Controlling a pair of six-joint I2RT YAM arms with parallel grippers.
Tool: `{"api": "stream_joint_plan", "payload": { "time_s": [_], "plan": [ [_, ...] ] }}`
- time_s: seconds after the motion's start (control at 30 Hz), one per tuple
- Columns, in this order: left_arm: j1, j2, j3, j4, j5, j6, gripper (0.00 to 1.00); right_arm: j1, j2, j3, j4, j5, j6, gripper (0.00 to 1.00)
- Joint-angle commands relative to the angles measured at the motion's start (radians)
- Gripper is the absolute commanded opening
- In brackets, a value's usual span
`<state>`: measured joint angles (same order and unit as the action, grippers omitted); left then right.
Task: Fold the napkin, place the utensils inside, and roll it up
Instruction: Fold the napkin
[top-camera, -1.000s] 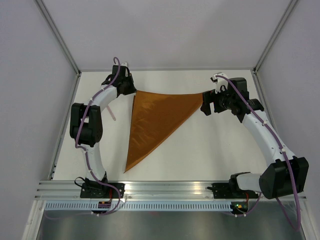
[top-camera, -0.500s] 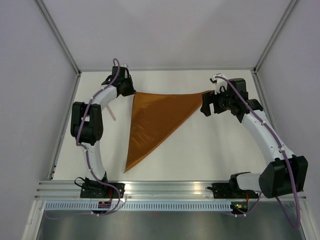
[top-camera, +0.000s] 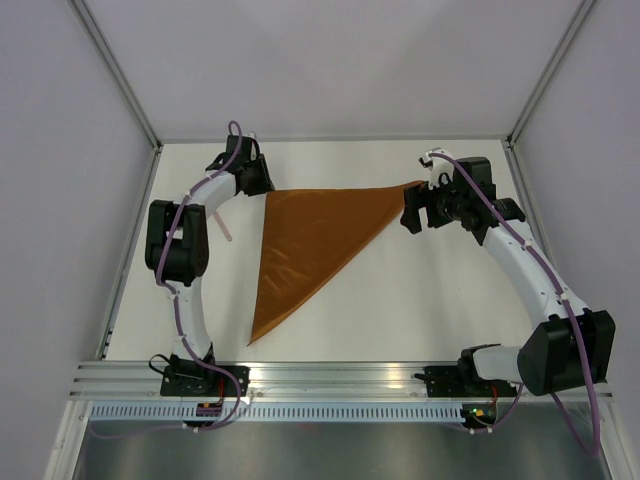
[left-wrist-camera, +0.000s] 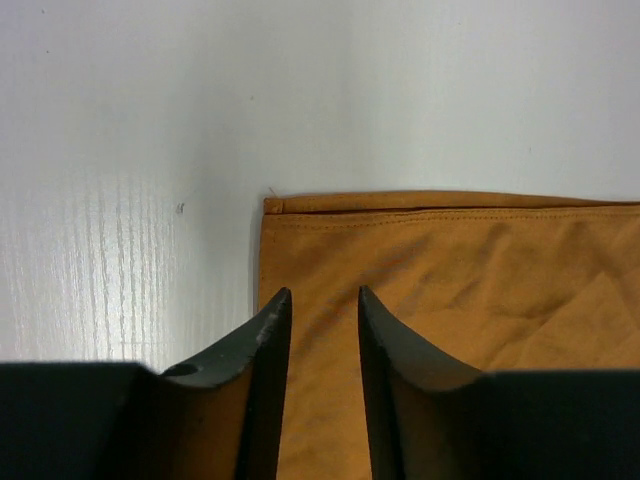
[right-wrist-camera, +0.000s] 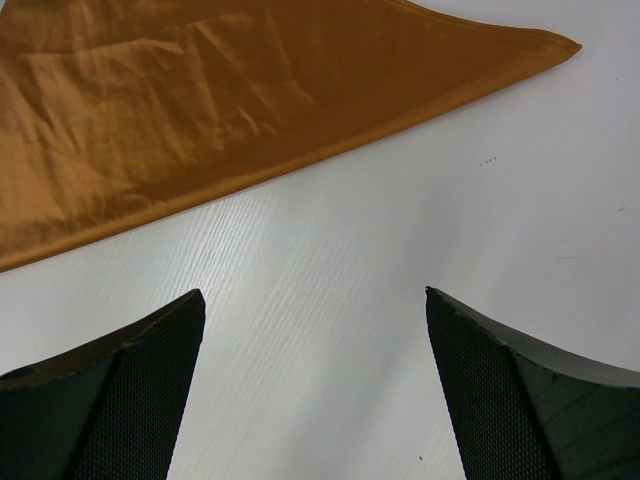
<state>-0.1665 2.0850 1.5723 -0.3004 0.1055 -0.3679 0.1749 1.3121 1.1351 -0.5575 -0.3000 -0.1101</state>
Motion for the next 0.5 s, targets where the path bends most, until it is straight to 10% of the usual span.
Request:
{"api": "stream_joint_plan", "payload": {
  "time_s": [0.0,0.47],
  "plan": [
    [0.015,0.012,0.049,0.009,-0.033,0.032,0.41,0.003,0.01,0.0,0.01,-0.028,-0.01,0.96],
    [0.099,-0.279,-0.256,-0.066,-0.395,-0.137,0.52,0.009,0.021,0.006,-0.016,-0.117,0.0,0.96]
  ]
}}
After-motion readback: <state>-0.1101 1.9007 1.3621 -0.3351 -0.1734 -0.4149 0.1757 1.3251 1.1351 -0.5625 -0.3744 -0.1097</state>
